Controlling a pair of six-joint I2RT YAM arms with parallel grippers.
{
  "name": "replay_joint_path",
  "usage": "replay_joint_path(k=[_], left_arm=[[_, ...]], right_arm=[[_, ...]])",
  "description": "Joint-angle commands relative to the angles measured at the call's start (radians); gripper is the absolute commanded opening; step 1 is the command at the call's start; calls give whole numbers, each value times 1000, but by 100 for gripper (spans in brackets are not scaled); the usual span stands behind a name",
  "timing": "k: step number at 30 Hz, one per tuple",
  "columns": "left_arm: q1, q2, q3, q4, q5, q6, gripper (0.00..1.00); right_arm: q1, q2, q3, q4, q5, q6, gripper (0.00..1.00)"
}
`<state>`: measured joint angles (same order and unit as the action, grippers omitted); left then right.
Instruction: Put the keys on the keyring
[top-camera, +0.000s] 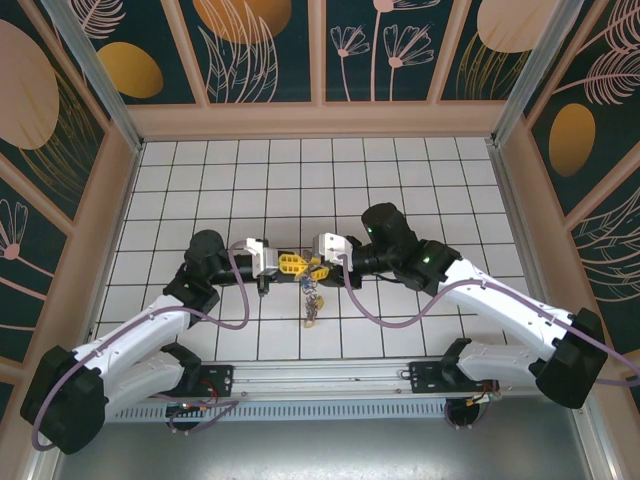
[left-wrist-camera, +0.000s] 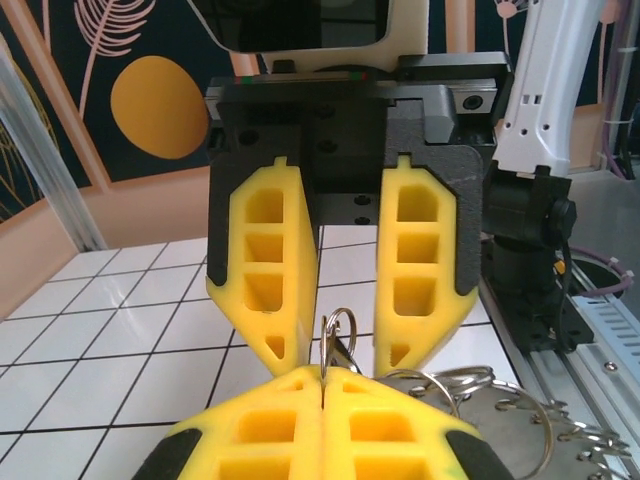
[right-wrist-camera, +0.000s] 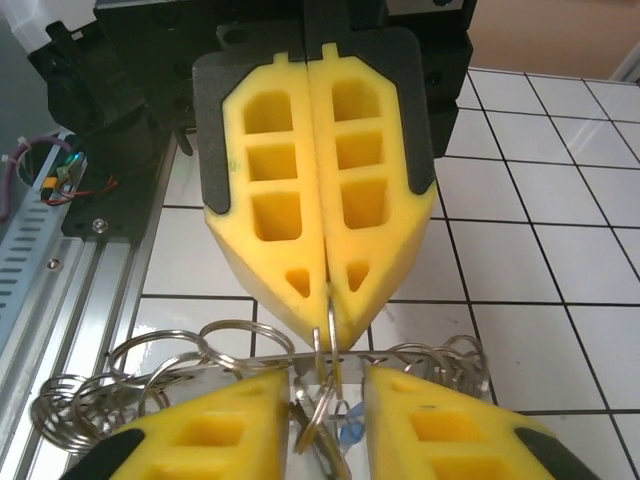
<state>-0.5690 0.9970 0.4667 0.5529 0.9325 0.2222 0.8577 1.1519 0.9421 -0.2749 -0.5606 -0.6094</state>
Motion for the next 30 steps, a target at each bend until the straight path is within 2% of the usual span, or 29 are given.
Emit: replay_joint_path(k=[1, 10, 21, 22, 26, 30], left_arm=[[-3, -27, -6, 119, -9, -44, 0], [-3, -29, -16, 139, -5, -44, 0], [-3, -24, -11, 175, -3, -64, 0], [-3, -24, -12, 176, -3, -64, 0], [-2, -24, -16, 183, -5, -68, 0], [-3, -23, -23, 216, -12, -85, 0]], right_arm=[[-15, -20, 17, 0, -47, -13, 28], [-49, -110, -20, 57, -102, 28, 31], [-52, -51, -2, 67, -103, 89, 28], [-52, -45, 0, 70, -100, 96, 25], [-54, -27, 11, 59, -111, 100, 0], [-54, -17, 11, 53, -121, 110, 0]])
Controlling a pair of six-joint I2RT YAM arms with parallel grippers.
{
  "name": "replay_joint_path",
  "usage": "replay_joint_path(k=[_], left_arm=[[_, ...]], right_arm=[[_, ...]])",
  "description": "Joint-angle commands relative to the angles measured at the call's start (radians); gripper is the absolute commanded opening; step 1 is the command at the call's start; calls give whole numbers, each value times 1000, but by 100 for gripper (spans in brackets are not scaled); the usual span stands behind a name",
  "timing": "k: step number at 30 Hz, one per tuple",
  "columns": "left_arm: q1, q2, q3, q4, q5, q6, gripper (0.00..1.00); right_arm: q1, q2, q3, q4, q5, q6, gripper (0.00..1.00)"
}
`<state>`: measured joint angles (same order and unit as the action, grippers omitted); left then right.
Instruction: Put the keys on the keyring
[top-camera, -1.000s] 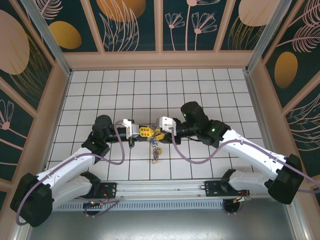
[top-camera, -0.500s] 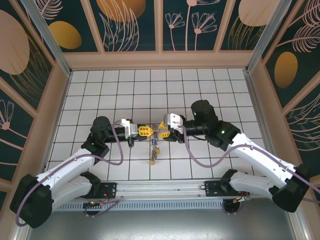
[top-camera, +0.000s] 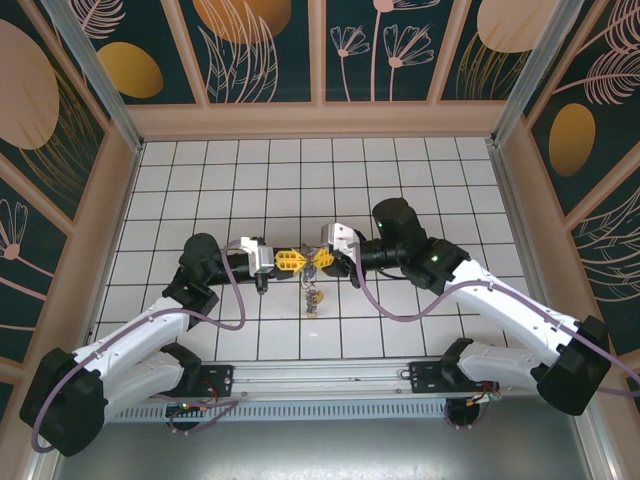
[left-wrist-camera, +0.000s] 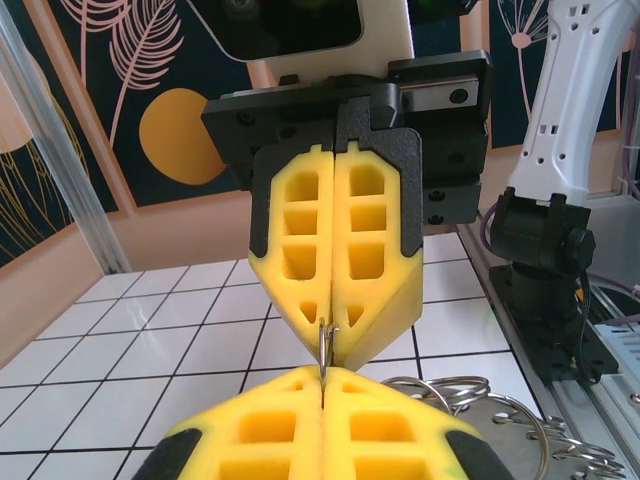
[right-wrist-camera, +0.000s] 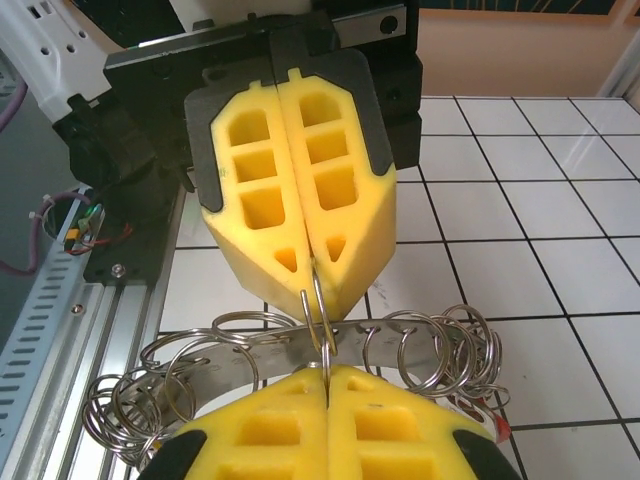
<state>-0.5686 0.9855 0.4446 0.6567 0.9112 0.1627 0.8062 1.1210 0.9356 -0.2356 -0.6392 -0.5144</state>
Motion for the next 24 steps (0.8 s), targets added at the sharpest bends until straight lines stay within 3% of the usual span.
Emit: replay_joint_path(k=[1, 13, 17, 24], left_arm=[[-3, -12, -3, 128, 6, -33, 0], [-23, 26, -18, 203, -7, -54, 0], [-24, 27, -27, 215, -11, -60, 0], [-26, 25, -32, 206, -2, -62, 0]], right_arm=[[-2, 17, 17, 12, -38, 19, 0], [1, 86, 47, 43, -84, 54, 0], [1, 77, 47, 40, -89, 38, 16], [-1, 15, 19, 51, -64, 22, 20]])
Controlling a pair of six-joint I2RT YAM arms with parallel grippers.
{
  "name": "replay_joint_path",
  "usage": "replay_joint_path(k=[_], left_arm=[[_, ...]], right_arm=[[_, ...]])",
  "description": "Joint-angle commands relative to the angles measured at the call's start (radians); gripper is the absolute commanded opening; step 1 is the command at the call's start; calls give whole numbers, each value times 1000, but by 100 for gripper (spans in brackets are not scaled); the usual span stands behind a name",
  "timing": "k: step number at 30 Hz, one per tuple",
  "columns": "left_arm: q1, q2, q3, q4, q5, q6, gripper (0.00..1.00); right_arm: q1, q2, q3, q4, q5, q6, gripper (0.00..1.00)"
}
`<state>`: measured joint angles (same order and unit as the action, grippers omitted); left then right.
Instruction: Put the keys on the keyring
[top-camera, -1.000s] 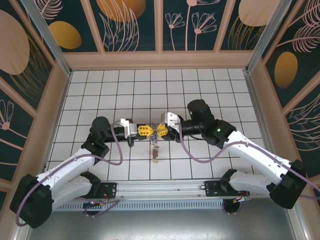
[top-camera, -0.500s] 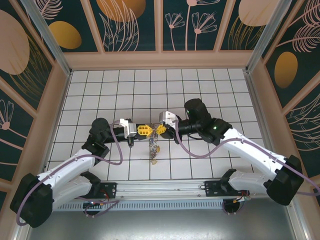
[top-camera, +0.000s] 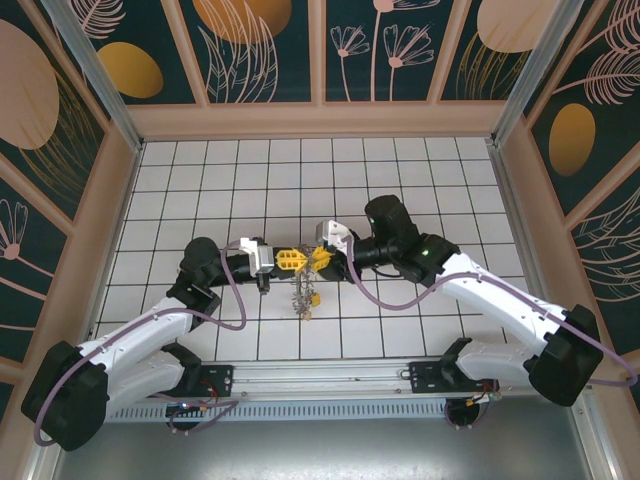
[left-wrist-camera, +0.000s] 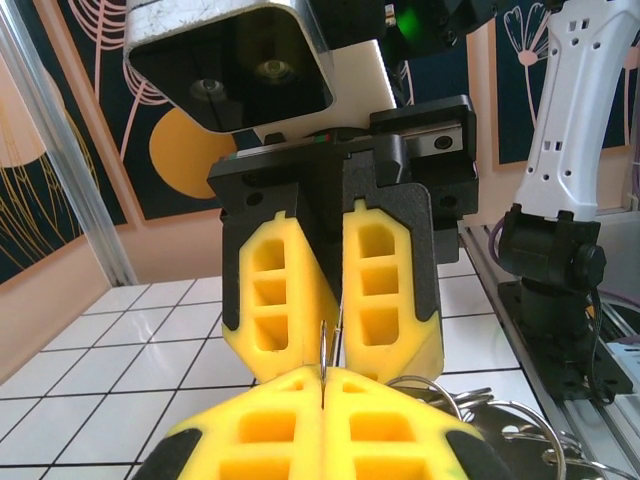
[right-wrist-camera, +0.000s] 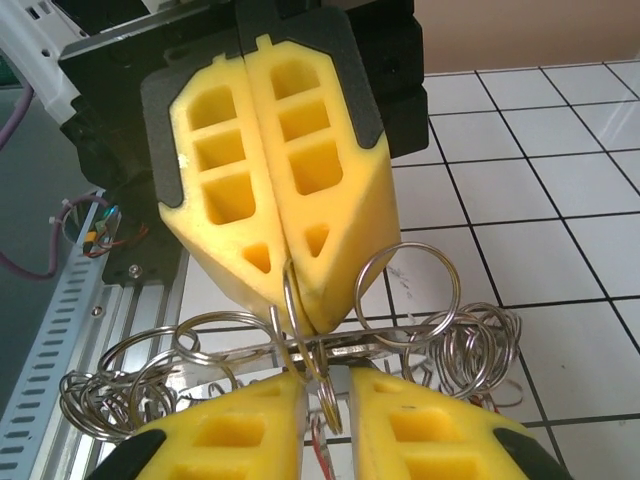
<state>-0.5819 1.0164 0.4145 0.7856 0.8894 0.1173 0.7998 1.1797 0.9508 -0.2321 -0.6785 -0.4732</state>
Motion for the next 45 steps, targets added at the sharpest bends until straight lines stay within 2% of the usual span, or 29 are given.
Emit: replay_joint_path(k=[1, 8, 12, 16, 18, 19, 22, 26, 29, 35, 41, 43, 45], left_arm=[[-12, -6, -2, 76, 22, -16, 0], [-13, -2, 4, 61, 33, -10, 0], [-15, -5, 4, 64, 31, -17, 0], [-15, -10, 4, 76, 24, -36, 0], [-14, -12, 10, 49, 11, -28, 0], [-14, -14, 17, 4, 0, -8, 0], [-14, -29, 66, -191, -14, 102, 10], [-14, -41, 141, -459, -57, 247, 12], [-14, -32, 187, -595, -88, 317, 13], [-14, 16, 243, -681, -108, 325, 14], [-15, 41, 255, -715, -83, 340, 13], [-16, 48, 261, -726, -77, 340, 10], [-19, 51, 262, -732, -70, 343, 0]], right_arm=[[6, -48, 3, 47, -23, -23, 21], [6, -56, 6, 44, -21, -36, 22], [6, -50, 10, 39, -29, -42, 16], [5, -43, 12, 25, -30, -54, 1], [7, -40, 19, 7, -25, -61, 0], [8, -38, 25, -6, -17, -71, 0], [14, -30, 49, -57, 18, -94, 0], [24, -7, 87, -135, 87, -123, 0], [39, 14, 105, -172, 128, -138, 0], [72, 45, 127, -171, 166, -129, 0], [77, 48, 126, -140, 174, -95, 0], [76, 44, 125, -133, 172, -90, 0], [76, 41, 124, -131, 171, -89, 0]])
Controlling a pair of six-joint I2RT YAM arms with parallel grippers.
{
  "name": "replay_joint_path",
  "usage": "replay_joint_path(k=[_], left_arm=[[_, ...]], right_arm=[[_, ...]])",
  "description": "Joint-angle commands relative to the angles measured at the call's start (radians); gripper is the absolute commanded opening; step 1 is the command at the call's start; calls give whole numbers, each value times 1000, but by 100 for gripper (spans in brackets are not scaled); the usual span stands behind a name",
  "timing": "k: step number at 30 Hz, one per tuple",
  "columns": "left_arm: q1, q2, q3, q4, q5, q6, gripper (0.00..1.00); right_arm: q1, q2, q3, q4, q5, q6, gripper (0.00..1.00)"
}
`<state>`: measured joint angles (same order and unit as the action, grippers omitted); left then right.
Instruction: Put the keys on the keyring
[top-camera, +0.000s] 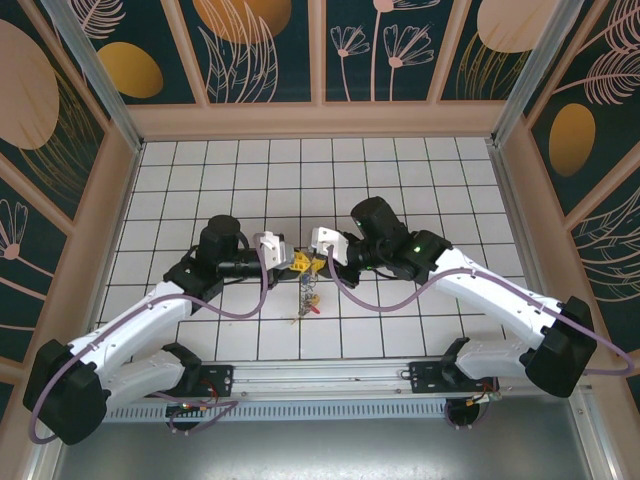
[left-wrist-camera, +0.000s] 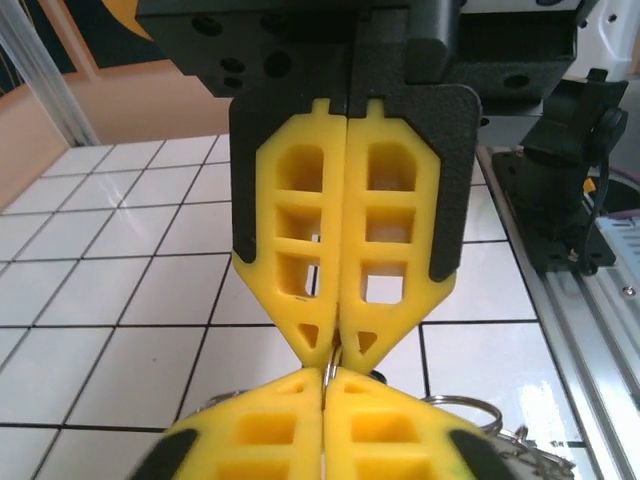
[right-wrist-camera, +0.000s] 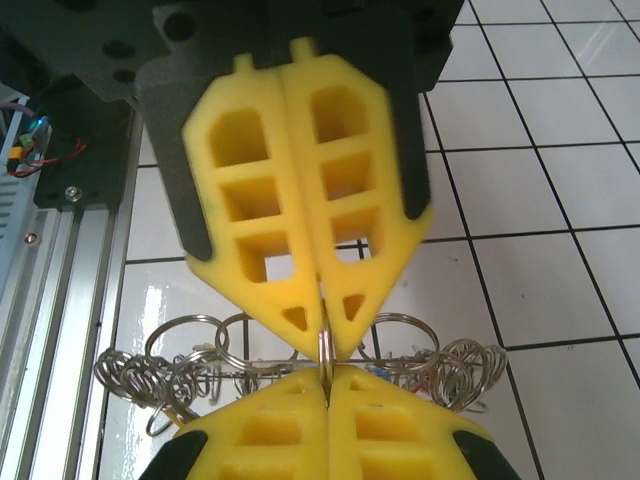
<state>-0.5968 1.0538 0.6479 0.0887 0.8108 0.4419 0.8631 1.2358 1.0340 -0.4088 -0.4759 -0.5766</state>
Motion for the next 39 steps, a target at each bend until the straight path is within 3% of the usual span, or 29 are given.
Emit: replay_joint_path(k=[1, 4, 10, 25, 28, 31, 32, 39], left_arm=[[-4, 13, 30, -35, 11, 16, 0], [-4, -4, 22, -6, 22, -9, 0], [-4, -67, -60, 269, 98, -179, 0], [-4, -86, -143, 535, 136, -309, 0], [-3, -87, -144, 540, 140, -308, 0], [-4, -87, -149, 554, 142, -308, 0], [-4, -86, -151, 561, 140, -311, 0], [-4, -87, -175, 645, 130, -340, 0]], right_arm=[[13, -18, 38, 47, -32, 12, 0], [11, -35, 18, 51, -36, 4, 0], [-20, -96, -46, 80, -100, 11, 21], [-65, -141, -85, 124, -217, 37, 24], [-65, -134, -86, 141, -232, 46, 23], [-65, -120, -81, 151, -239, 55, 2], [-65, -113, -77, 148, -240, 55, 1], [-65, -81, -85, 143, -213, 64, 0]])
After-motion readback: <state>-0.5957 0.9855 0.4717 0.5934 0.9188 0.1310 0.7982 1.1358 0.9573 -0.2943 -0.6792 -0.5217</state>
